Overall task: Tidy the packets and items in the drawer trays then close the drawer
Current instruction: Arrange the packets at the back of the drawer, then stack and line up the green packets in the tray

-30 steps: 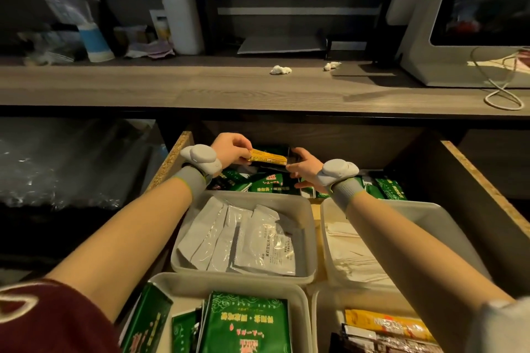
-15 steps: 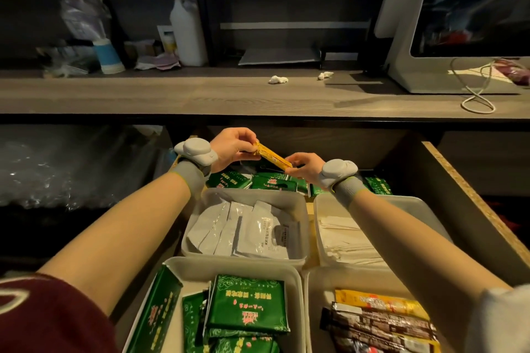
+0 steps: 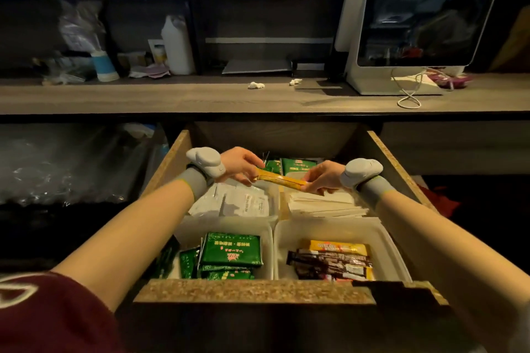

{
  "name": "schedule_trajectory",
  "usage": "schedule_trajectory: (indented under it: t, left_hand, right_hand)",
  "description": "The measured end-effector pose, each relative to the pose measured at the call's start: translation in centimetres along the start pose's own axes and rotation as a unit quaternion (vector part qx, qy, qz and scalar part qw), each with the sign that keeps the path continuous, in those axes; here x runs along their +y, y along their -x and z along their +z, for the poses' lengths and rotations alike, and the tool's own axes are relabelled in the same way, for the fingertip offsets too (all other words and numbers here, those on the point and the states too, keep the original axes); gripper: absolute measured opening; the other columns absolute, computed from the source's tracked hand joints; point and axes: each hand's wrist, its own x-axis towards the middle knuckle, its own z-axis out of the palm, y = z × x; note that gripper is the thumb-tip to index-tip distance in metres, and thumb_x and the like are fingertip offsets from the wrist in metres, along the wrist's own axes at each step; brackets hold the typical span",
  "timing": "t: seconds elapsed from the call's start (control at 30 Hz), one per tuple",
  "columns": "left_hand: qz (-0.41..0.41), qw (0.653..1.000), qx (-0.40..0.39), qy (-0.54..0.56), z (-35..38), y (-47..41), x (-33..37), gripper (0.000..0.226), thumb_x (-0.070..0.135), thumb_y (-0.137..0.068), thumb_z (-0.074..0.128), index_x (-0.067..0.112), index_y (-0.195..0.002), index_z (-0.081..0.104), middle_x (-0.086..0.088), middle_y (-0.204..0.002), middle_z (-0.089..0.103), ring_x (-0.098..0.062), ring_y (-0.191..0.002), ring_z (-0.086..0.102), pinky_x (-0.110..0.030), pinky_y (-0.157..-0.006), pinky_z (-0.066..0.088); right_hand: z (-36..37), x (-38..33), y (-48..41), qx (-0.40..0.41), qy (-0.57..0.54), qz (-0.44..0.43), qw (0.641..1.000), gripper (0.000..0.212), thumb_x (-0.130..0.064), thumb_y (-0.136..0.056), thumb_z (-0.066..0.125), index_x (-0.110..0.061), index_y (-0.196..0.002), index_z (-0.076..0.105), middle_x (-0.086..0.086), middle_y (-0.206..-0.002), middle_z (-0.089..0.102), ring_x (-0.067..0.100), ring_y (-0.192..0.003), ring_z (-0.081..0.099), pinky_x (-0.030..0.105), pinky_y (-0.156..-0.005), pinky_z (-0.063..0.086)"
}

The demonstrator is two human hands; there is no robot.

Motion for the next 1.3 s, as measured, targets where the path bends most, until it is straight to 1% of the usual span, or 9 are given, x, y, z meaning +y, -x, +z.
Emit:
schedule_trajectory:
  t: [0.07,0.2,0.33,0.57,0.77,0.87,1.0,1.1,1.3]
  left_hand:
    - [-0.003,0.999,-0.024,-0.043,1.8,1.0,0.0,0.03,-0.009,-0.085,0.056,0.001,-0.112,0.061,-0.007,-0.083,0.062,-0.016,-0.07,0.06,-0.015,-0.048,0.055]
    - [-0.012,0.992,-0.062,-0.109,4.9,2.2,-0.2,0.025,-0.005,-0.086,0.058,-0.008,-0.11,0.064,-0.006,-0.075,0.062,-0.013,-0.065,0.058,-0.013,-0.048,0.053]
    - [-0.038,0.969,-0.125,-0.21,8.2,2.7,-0.8,0.028,0.001,-0.089,0.057,-0.005,-0.115,0.061,-0.003,-0.078,0.061,-0.009,-0.065,0.057,-0.014,-0.052,0.051]
    - [-0.027,0.944,-0.149,-0.292,13.8,1.2,-1.9,0.03,0.0,-0.087,0.059,-0.004,-0.116,0.058,-0.002,-0.074,0.058,-0.01,-0.058,0.055,-0.017,-0.054,0.047]
    - [-0.079,0.949,-0.165,-0.256,13.3,-0.3,-2.8,0.035,-0.007,-0.088,0.054,-0.005,-0.124,0.055,-0.006,-0.089,0.059,-0.013,-0.063,0.059,-0.013,-0.048,0.054]
    - [-0.101,0.951,-0.194,-0.22,12.0,-1.0,-2.3,0.037,-0.005,-0.088,0.055,-0.001,-0.125,0.055,-0.01,-0.105,0.058,-0.015,-0.067,0.064,-0.016,-0.051,0.058]
    - [-0.091,0.951,-0.228,-0.189,9.2,-2.1,-0.7,0.02,0.008,-0.09,0.057,0.003,-0.11,0.06,-0.008,-0.086,0.066,-0.009,-0.054,0.068,-0.019,-0.055,0.058]
    - [-0.056,0.959,-0.197,-0.195,7.0,-2.7,0.9,0.012,0.017,-0.092,0.055,0.009,-0.097,0.063,-0.005,-0.079,0.067,-0.004,-0.048,0.066,-0.019,-0.052,0.057]
    - [-0.046,0.971,-0.064,-0.225,1.6,-5.4,2.0,0.024,0.015,-0.093,0.054,-0.001,-0.109,0.061,-0.004,-0.071,0.065,-0.011,-0.053,0.061,-0.018,-0.048,0.053]
  right_hand:
    - [0.3,1.0,2.3,-0.016,0.016,0.015,1.0,0.011,-0.027,-0.084,0.067,-0.023,-0.076,0.062,-0.002,-0.071,0.056,0.009,-0.062,0.046,0.02,-0.057,0.038]
    - [0.6,3.0,5.6,-0.021,0.082,0.034,0.996,0.016,-0.033,-0.083,0.067,-0.022,-0.094,0.064,-0.005,-0.072,0.058,0.007,-0.062,0.048,0.016,-0.054,0.039]
    - [1.7,5.4,7.2,-0.049,0.13,0.038,0.99,0.021,-0.036,-0.083,0.067,-0.024,-0.099,0.06,-0.003,-0.074,0.058,0.007,-0.061,0.05,0.015,-0.053,0.042]
    - [2.9,9.7,7.1,-0.08,0.176,0.072,0.978,0.03,-0.029,-0.082,0.069,-0.018,-0.11,0.066,-0.008,-0.069,0.058,0.004,-0.057,0.053,0.013,-0.048,0.045]
    - [2.9,9.5,5.0,-0.106,0.176,0.096,0.974,0.037,-0.023,-0.086,0.064,-0.016,-0.122,0.059,0.009,-0.106,0.064,0.009,-0.065,0.057,0.015,-0.048,0.048]
    - [2.3,8.3,4.4,-0.142,0.137,0.119,0.973,0.041,-0.022,-0.09,0.06,-0.014,-0.129,0.053,0.007,-0.103,0.06,0.009,-0.064,0.057,0.018,-0.052,0.05]
    - [0.9,5.9,3.5,-0.111,0.097,0.099,0.984,0.035,-0.025,-0.094,0.052,-0.007,-0.124,0.056,-0.002,-0.086,0.062,0.008,-0.062,0.052,0.018,-0.056,0.044]
    - [-0.8,4.4,3.2,-0.065,0.057,0.068,0.994,0.033,-0.027,-0.094,0.052,-0.008,-0.119,0.06,-0.008,-0.076,0.061,0.007,-0.062,0.05,0.016,-0.056,0.041]
    - [-2.9,2.3,-1.0,0.038,0.001,0.054,0.998,0.03,-0.023,-0.093,0.054,-0.005,-0.116,0.062,0.003,-0.092,0.063,0.007,-0.062,0.054,0.02,-0.058,0.045]
